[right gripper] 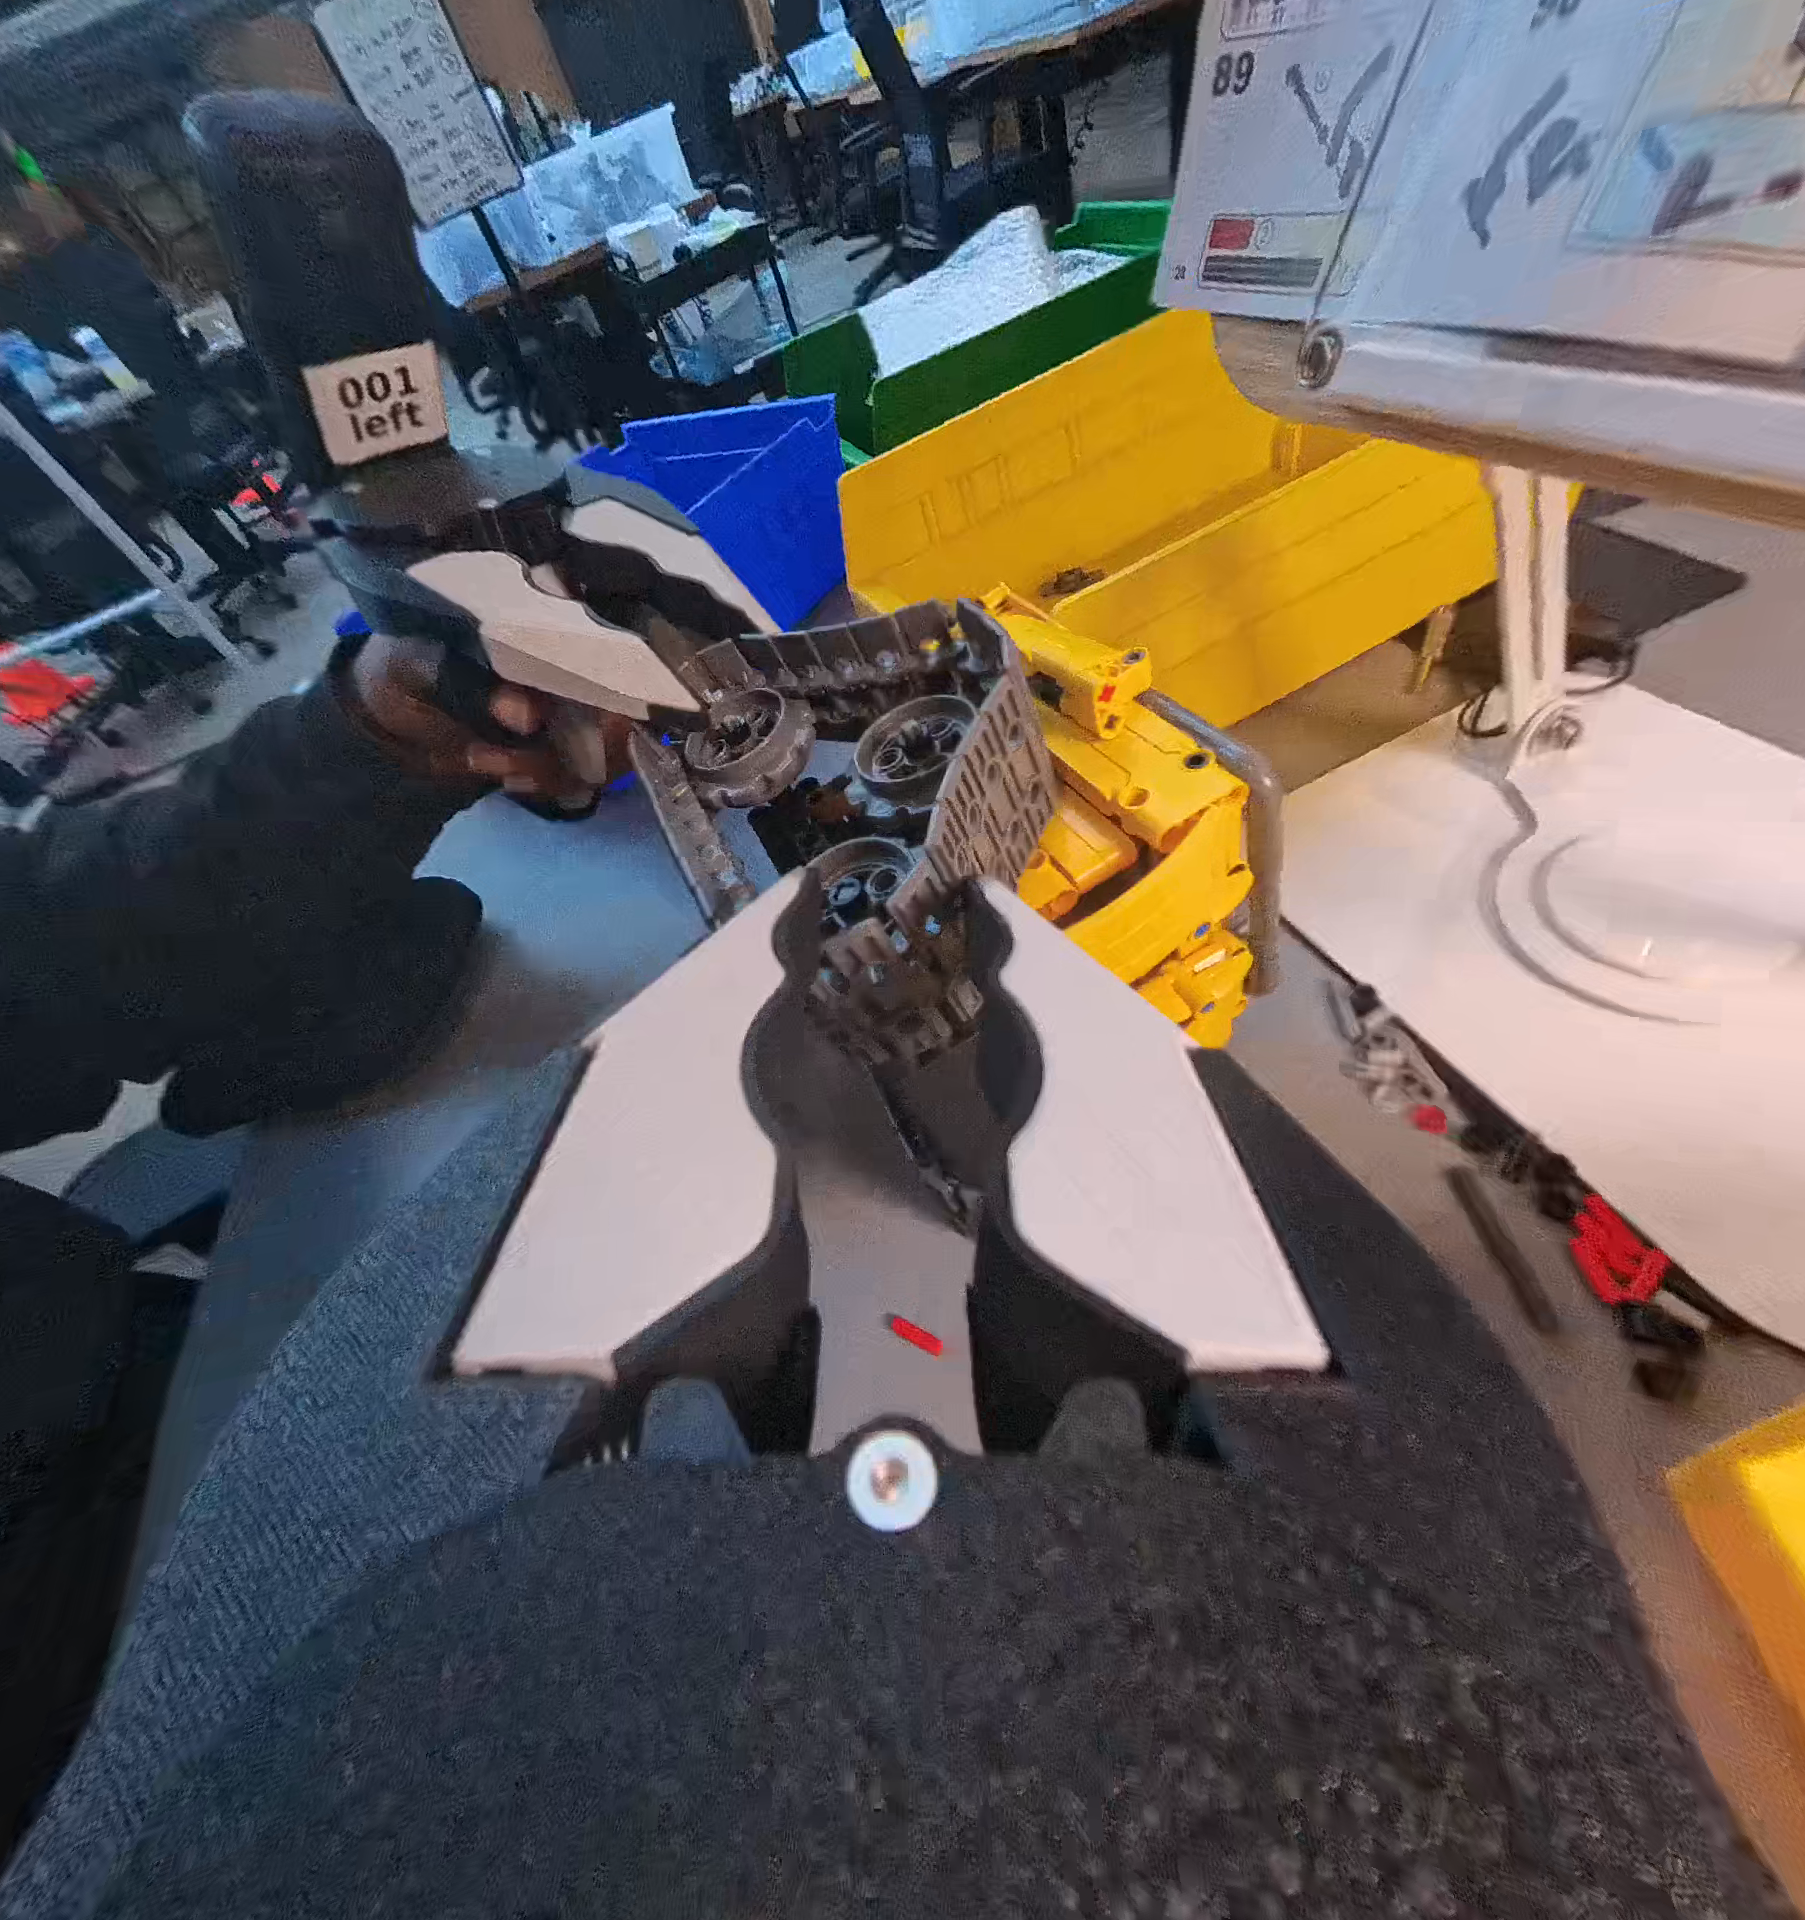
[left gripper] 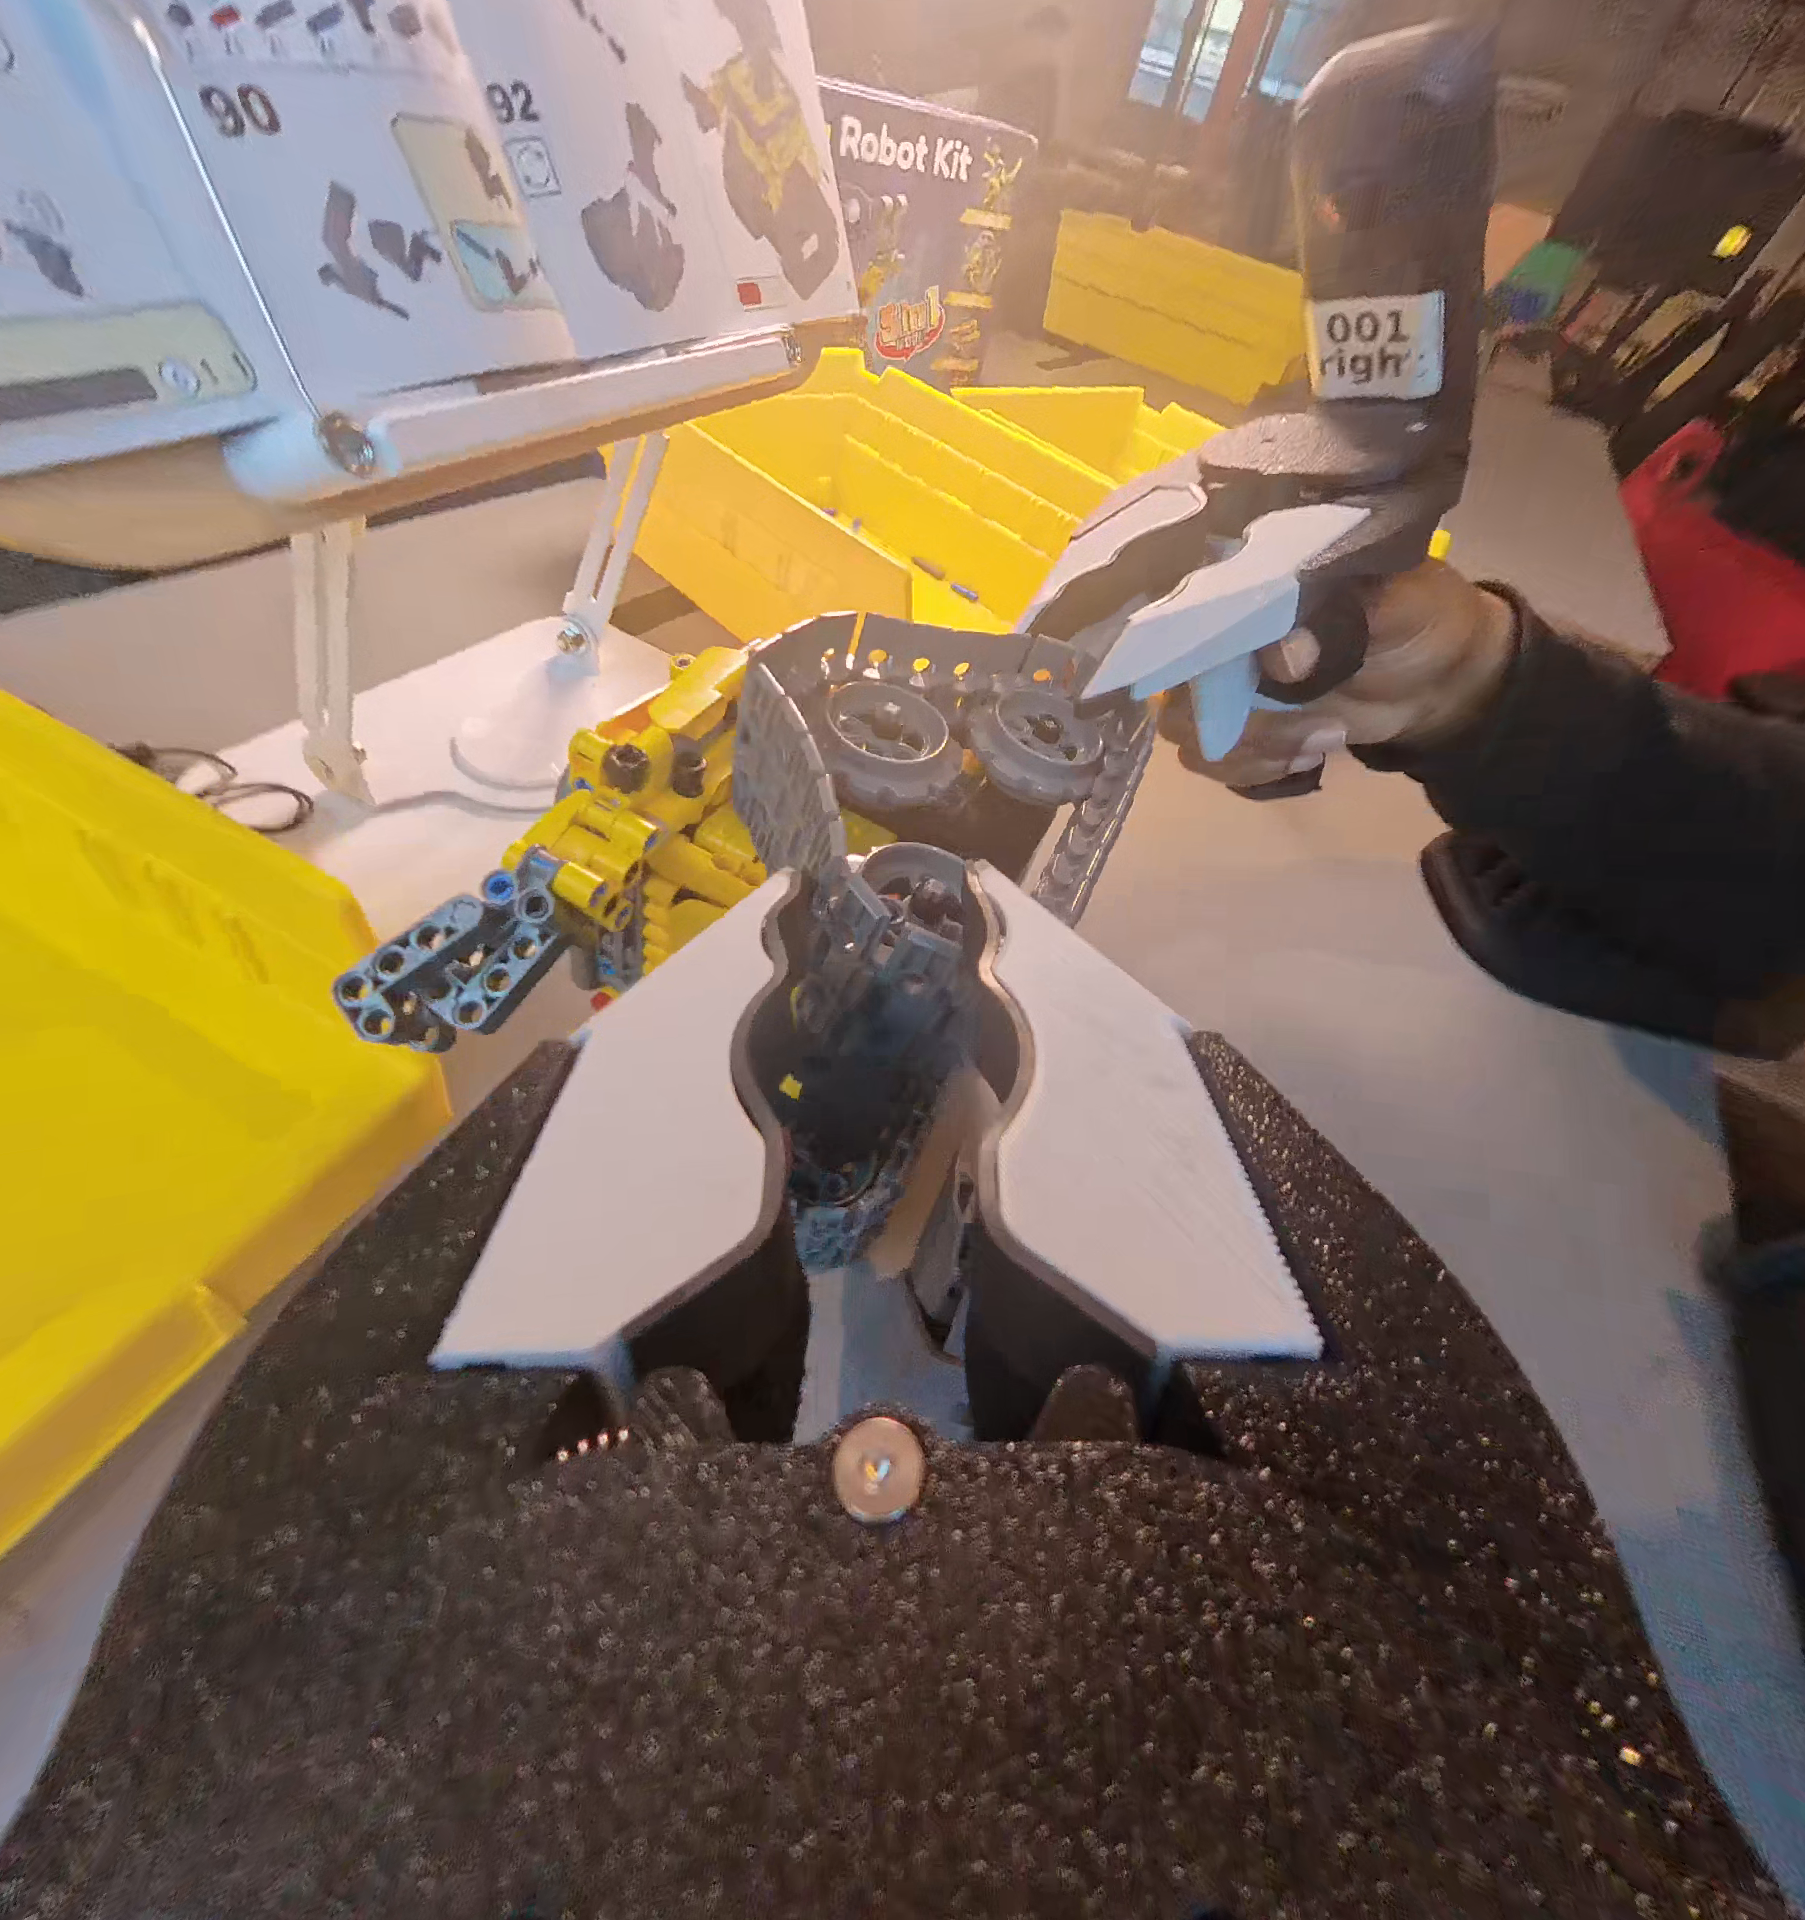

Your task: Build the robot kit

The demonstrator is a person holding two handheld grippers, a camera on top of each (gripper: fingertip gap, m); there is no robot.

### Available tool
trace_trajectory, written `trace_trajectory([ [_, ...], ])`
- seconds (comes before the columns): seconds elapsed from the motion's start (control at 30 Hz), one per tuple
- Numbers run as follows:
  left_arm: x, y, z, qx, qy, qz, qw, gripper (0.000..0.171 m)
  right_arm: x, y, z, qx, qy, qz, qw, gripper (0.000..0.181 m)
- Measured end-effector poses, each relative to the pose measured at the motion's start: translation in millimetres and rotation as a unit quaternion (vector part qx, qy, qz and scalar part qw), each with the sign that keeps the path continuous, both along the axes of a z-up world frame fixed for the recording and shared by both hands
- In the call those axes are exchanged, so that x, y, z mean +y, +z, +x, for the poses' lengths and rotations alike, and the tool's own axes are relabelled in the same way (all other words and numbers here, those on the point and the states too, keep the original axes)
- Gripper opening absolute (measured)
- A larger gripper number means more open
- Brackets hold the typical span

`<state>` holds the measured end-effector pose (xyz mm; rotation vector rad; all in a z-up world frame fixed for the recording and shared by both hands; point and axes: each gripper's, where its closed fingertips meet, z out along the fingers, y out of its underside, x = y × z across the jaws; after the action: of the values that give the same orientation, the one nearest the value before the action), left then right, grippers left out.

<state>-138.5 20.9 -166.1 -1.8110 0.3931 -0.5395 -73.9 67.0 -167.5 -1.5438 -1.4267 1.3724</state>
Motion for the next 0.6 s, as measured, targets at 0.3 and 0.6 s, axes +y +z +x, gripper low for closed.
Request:
trace_trajectory([
  [0.3,-16,9,25,0.208,0.003,0.208,0.956,0.008,-12,12,24,0.135,-0.004,0.321,0.937,0.008],
  [0.6,-48,-2,46,0.290,-0.017,0.245,0.925,0.007,-46,1,55,0.146,0.007,0.358,0.922,0.009],
])
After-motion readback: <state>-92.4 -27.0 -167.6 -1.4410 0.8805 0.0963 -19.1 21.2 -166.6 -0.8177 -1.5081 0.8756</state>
